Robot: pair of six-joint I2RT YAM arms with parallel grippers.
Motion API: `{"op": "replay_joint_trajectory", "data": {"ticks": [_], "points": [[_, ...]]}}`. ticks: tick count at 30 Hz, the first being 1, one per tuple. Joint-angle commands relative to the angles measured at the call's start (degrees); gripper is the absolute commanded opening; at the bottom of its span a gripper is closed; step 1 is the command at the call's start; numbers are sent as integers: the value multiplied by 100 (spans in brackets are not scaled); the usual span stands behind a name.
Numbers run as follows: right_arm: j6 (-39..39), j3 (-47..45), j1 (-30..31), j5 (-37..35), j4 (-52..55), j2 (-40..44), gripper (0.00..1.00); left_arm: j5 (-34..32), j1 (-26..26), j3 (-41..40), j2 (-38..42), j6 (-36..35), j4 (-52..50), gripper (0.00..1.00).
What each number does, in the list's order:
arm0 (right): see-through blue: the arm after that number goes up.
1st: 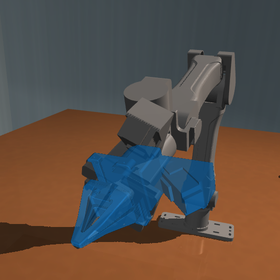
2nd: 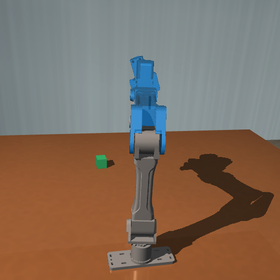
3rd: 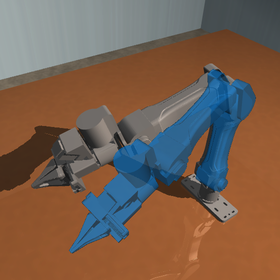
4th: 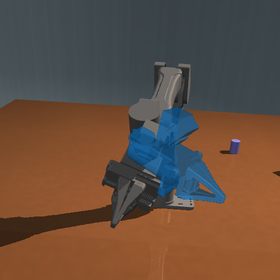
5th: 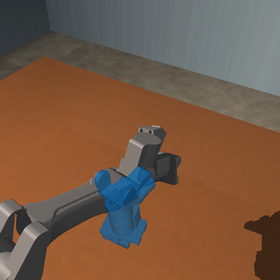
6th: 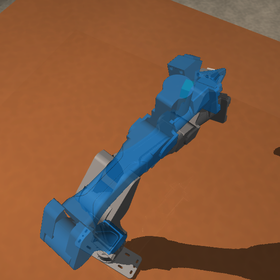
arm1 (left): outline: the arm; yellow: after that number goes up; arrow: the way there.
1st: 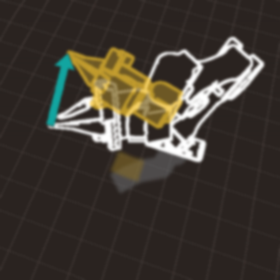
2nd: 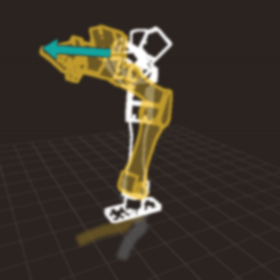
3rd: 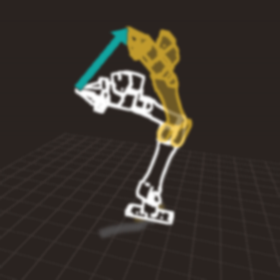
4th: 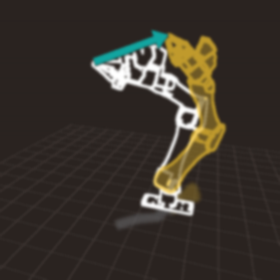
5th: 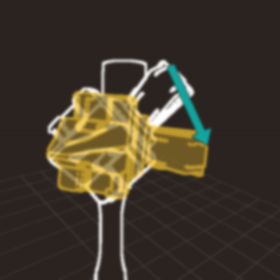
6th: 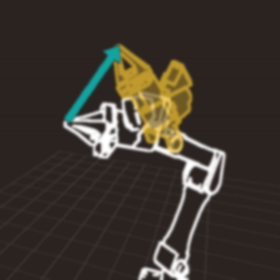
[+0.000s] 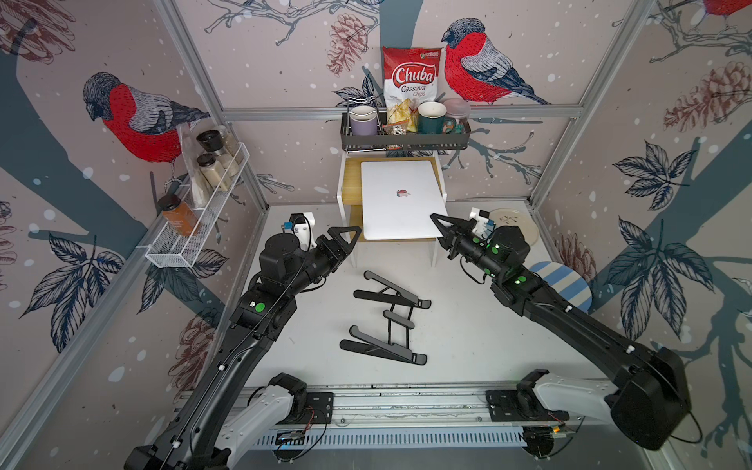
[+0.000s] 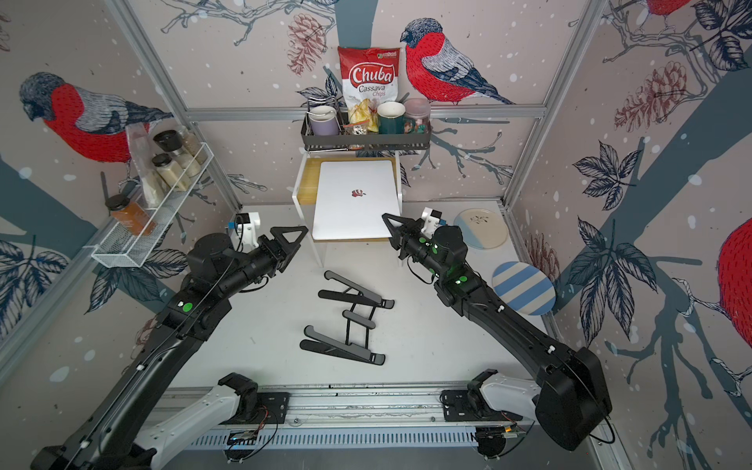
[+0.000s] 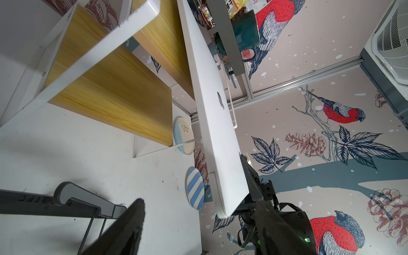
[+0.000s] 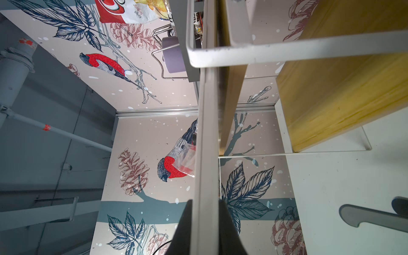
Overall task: Close the laptop lid and set it aside
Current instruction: Place the laptop on the shelf.
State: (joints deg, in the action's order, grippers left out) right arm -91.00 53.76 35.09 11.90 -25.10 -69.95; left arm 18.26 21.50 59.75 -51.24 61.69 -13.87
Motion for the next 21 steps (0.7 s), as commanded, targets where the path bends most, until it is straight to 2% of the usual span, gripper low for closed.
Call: {"op": "replay_joint_trajectory", "data": {"ticks": [1, 7, 21], "points": [[270, 222, 101, -269, -1001, -80, 0, 73, -23, 2, 34, -26, 198, 78], [489, 384, 200, -567, -886, -302, 0, 37, -29, 3, 66, -61, 174, 78], [259, 688, 102, -579, -1142, -978, 0, 12, -23, 10, 62, -191, 54, 79]]}}
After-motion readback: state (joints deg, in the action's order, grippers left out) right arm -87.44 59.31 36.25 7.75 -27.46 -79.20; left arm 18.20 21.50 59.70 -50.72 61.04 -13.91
